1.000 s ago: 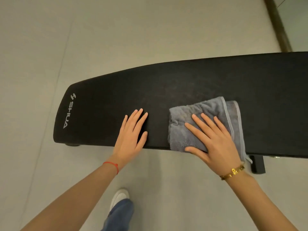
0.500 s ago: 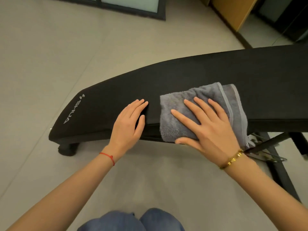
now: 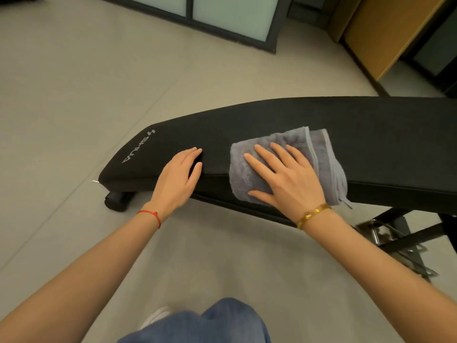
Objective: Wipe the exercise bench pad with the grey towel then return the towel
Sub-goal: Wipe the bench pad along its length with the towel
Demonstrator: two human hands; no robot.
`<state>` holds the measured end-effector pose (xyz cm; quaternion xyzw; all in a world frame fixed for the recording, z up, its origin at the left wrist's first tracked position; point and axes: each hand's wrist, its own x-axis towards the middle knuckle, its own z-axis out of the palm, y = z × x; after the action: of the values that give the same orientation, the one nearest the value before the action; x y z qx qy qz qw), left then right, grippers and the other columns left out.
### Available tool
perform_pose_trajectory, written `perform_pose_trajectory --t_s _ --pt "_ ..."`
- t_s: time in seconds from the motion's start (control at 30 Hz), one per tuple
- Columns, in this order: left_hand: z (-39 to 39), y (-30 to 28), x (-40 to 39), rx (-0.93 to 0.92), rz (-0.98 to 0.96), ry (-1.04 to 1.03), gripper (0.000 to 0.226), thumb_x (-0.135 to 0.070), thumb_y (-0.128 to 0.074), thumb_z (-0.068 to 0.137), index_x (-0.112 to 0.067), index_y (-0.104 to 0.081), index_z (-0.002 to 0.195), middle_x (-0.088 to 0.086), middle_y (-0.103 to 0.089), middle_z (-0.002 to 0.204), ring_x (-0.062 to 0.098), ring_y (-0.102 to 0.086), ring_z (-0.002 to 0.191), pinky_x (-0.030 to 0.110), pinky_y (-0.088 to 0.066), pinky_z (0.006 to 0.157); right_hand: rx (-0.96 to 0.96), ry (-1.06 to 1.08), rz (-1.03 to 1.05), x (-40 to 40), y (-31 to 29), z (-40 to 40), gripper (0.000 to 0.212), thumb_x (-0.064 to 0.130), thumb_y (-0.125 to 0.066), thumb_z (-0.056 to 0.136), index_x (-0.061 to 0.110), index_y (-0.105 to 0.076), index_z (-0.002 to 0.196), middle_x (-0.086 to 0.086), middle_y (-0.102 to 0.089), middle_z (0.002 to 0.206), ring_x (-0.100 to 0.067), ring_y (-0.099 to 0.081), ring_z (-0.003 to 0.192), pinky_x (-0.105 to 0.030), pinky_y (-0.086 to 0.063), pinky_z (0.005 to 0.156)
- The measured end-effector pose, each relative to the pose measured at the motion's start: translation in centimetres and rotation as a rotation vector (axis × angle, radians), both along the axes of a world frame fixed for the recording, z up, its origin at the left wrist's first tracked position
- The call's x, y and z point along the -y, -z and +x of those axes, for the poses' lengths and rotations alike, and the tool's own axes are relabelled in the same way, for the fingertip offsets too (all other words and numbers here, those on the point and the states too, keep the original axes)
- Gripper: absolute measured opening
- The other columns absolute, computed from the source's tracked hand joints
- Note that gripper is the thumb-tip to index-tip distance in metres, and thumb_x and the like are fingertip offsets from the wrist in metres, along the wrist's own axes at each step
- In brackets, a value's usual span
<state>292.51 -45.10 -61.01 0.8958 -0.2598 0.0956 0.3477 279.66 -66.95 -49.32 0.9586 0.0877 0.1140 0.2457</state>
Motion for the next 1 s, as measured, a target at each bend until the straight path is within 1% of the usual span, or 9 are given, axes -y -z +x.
perform_pose_trajectory --t_s 0.13,0.27,0.37,0.43,0.57,0.67,0.73,0.87,1.0 --pt "0.8 1.2 -1.8 -0.044 0.009 -0.055 0.047 -0.038 -0.034 0.103 -0.02 -0.041 0.146 0.0 -0.044 0.15 0.014 -0.037 0.14 0.03 -0.028 0.116 -0.027 -0.026 -0.028 -3.4 2.5 3.5 0.078 0.063 -0.057 0.081 0.022 -0.038 0.145 -0.011 -0.046 0.145 -0.035 -0.044 0.132 -0.052 -0.034 0.11" --pt "1.1 2.0 -2.9 -0.059 0.016 -0.07 0.048 -0.039 -0.032 0.104 -0.022 -0.04 0.147 -0.001 -0.042 0.151 0.013 -0.035 0.141 0.03 -0.027 0.117 0.048 -0.105 -0.025 -1.1 1.4 1.1 0.074 0.057 -0.06 0.082 0.019 -0.042 0.142 -0.012 -0.05 0.141 -0.033 -0.05 0.127 -0.047 -0.038 0.107" --pt "1.4 2.3 -3.2 -0.073 0.001 -0.054 0.047 -0.042 -0.032 0.103 -0.026 -0.04 0.147 -0.004 -0.043 0.151 0.011 -0.035 0.141 0.032 -0.03 0.117 0.165 -0.099 -0.051 1.3 0.5 -1.7 0.07 0.057 -0.054 0.088 0.017 -0.041 0.143 -0.012 -0.051 0.141 -0.033 -0.05 0.127 -0.046 -0.038 0.107" --pt "1.6 2.4 -3.3 -0.084 -0.016 -0.048 0.047 -0.043 -0.033 0.103 -0.028 -0.041 0.146 -0.006 -0.043 0.15 0.01 -0.035 0.141 0.03 -0.03 0.117 0.189 -0.059 -0.072 1.1 0.5 -1.6 0.07 0.06 -0.05 0.089 0.016 -0.041 0.143 -0.012 -0.052 0.139 -0.035 -0.05 0.126 -0.047 -0.038 0.107" --pt "1.7 2.3 -3.3 -0.105 -0.026 -0.033 0.047 -0.041 -0.036 0.102 -0.027 -0.042 0.146 -0.006 -0.043 0.151 0.01 -0.035 0.141 0.028 -0.029 0.116 0.064 -0.12 -0.114 -3.8 2.9 3.6 0.078 0.061 -0.064 0.076 0.012 -0.05 0.135 -0.012 -0.058 0.132 -0.037 -0.056 0.118 -0.047 -0.045 0.102" --pt "2.1 2.2 -3.5 -0.153 -0.022 0.015 0.049 -0.047 -0.034 0.101 -0.028 -0.042 0.145 -0.008 -0.043 0.15 0.009 -0.037 0.139 0.034 -0.036 0.114 -0.066 -0.127 -0.102 -7.5 4.6 6.7 0.087 0.062 -0.075 0.065 0.012 -0.053 0.133 -0.013 -0.059 0.132 -0.037 -0.057 0.119 -0.048 -0.045 0.102" --pt "2.4 2.0 -3.8 -0.16 -0.005 0.039 0.049 -0.049 -0.034 0.101 -0.031 -0.041 0.145 -0.01 -0.043 0.15 0.008 -0.037 0.139 0.037 -0.037 0.113 -0.064 -0.137 -0.064 -7.4 4.1 6.3 0.085 0.059 -0.077 0.063 0.013 -0.055 0.132 -0.013 -0.059 0.131 -0.035 -0.057 0.119 -0.047 -0.045 0.102" --pt "2.4 1.8 -4.1 -0.167 0.021 0.034 0.049 -0.048 -0.034 0.101 -0.034 -0.036 0.148 -0.011 -0.037 0.153 0.007 -0.031 0.143 0.03 -0.029 0.117 0.098 -0.203 0.012 -2.1 1.8 1.6 0.075 0.052 -0.07 0.076 0.015 -0.05 0.138 -0.012 -0.054 0.138 -0.033 -0.053 0.125 -0.047 -0.041 0.107" --pt "2.5 2.0 -4.5 -0.143 0.008 0.052 0.049 -0.046 -0.034 0.102 -0.034 -0.035 0.149 -0.012 -0.036 0.154 0.005 -0.028 0.143 0.027 -0.027 0.117 0.123 -0.115 -0.023 -1.1 1.5 0.8 0.072 0.055 -0.06 0.084 0.015 -0.044 0.141 -0.012 -0.049 0.143 -0.035 -0.047 0.13 -0.049 -0.038 0.108"
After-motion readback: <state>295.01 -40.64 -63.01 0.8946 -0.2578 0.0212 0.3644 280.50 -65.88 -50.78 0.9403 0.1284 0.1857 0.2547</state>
